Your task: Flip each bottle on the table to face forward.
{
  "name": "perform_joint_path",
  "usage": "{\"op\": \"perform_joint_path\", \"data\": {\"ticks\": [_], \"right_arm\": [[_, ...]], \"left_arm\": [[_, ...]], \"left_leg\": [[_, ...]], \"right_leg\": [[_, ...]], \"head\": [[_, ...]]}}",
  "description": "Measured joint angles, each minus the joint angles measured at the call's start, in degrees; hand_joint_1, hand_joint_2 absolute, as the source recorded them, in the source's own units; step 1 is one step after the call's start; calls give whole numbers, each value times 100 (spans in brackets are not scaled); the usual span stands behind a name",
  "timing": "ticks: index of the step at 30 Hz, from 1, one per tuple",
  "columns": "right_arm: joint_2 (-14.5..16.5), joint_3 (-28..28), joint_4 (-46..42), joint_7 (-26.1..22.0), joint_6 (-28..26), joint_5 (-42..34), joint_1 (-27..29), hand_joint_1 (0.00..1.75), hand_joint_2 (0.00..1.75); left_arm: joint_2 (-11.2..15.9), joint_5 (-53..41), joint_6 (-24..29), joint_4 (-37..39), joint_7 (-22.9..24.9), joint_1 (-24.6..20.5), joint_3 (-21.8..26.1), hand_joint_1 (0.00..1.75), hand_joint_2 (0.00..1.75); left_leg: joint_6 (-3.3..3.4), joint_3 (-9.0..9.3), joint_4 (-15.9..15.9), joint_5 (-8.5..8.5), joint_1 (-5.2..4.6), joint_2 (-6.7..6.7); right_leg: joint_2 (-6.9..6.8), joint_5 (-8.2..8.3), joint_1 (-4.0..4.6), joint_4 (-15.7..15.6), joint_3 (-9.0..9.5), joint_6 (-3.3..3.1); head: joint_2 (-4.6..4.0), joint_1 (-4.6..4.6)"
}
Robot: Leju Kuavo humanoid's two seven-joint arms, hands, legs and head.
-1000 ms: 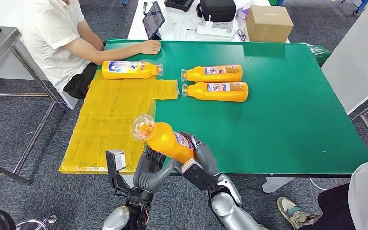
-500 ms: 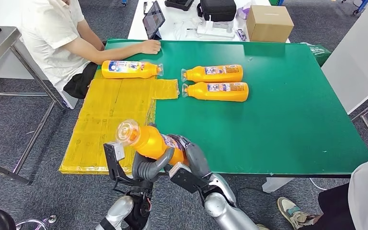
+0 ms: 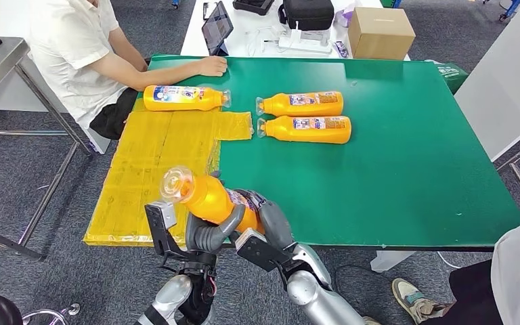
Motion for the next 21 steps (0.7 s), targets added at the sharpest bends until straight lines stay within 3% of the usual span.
{"op": "perform_joint_path", "data": {"ticks": [3,8,11,12,16,21], "right_arm": [[14,12,0,3,40,-69,1,122,175],[79,86,15,5,74,-255,14,99,175],[99,122,25,5,81,-306,34,23,175],[105,133,27,4,94,-316,41,5,175],[116,187,28,-13,174,-380,114,0,0],[127,197,28,-15,183,-479,168,0,0]], "left_arm": [[-10,-9,104,-50,-103,18,42,175,175],[-40,-39,308,-126,-259,69,95,175,175],[-43,-39,349,-139,-297,84,109,175,175],[-43,-39,354,-139,-306,83,114,175,175],[-41,-39,365,-142,-324,70,165,175,175],[-40,-18,359,-142,-282,66,214,175,175]], "left_leg": [[0,0,0,0,0,1],[0,0,0,0,0,1],[0,0,0,0,0,1],[0,0,0,0,0,1],[0,-1,0,0,0,0],[0,-2,0,0,0,2]], "right_leg": [[1,0,0,0,-1,0],[1,0,0,0,-3,0],[1,0,0,0,-3,0],[1,0,0,0,-3,0],[0,0,0,0,-3,0],[1,0,0,0,-5,0]], "head": [[0,0],[0,1],[0,1],[0,0],[0,1],[0,0]]}}
